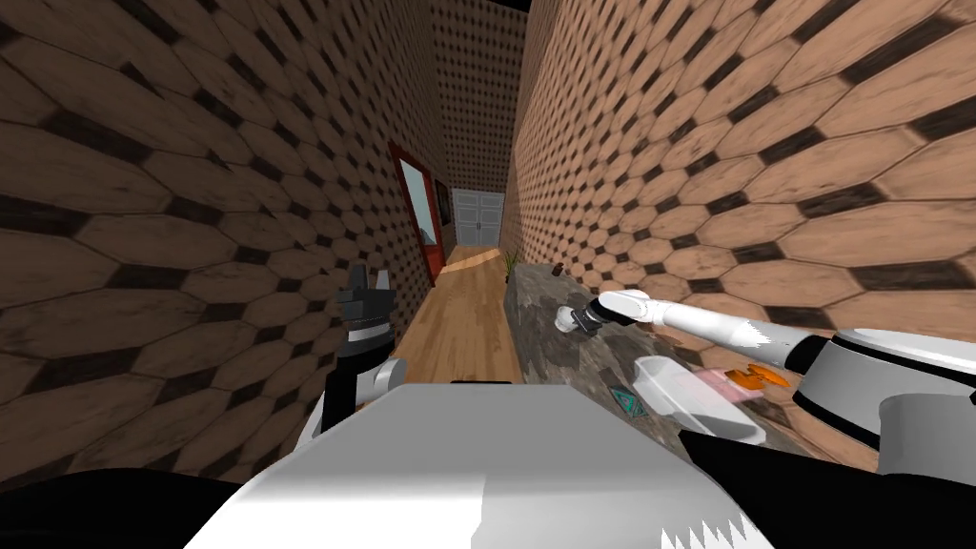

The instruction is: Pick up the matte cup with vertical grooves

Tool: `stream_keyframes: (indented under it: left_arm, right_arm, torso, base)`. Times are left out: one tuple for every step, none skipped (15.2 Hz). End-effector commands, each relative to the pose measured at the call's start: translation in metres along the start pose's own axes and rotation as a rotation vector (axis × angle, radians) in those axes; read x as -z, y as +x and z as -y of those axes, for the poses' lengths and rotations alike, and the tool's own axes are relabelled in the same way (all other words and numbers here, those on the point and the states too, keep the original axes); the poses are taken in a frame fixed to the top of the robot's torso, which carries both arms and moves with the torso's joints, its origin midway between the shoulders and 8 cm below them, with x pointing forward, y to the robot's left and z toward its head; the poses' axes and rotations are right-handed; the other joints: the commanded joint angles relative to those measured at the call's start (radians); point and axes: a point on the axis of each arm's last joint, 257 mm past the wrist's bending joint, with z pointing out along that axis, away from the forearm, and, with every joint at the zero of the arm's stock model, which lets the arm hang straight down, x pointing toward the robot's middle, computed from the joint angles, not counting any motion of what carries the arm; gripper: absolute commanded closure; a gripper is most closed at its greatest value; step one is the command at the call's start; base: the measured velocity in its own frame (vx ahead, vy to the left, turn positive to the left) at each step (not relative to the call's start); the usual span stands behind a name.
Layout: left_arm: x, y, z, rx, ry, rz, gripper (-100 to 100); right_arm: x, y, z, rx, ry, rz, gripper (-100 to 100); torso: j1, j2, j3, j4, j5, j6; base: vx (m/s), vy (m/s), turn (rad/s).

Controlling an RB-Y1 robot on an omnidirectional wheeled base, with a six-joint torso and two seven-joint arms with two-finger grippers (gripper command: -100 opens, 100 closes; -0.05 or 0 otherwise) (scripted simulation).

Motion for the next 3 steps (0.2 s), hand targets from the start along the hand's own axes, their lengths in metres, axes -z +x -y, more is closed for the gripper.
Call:
stream_keyframes:
  left_arm:
    - [0.0, 0.0, 0.0, 0.0, 0.0, 0.0, 0]
    - [0.0, 0.0, 0.0, 0.0, 0.0, 0.0, 0]
    - [0.0001, -0.0001, 0.0, 0.0, 0.0, 0.0, 0]
  right_arm:
    - [0.0115, -0.0045, 0.0203, 0.006, 0.033, -0.005, 100]
    - [0.0115, -0.0045, 0.0203, 0.006, 0.033, -0.005, 100]
    - [0.0091, -0.0029, 0.0131, 0.004, 0.021, -0.004, 100]
  torso:
    - [0.0, 0.0, 0.0, 0.0, 0.0, 0.0]
    - [0.0, -0.002, -0.001, 0.0, 0.001, 0.001]
    - [0.001, -0.004, -0.002, 0.0, 0.001, 0.0]
  base:
    - [-0.079, -0.025, 0.016]
    - [-0.027, -0.015, -0.032]
    - [-0.007, -0.008, -0.009]
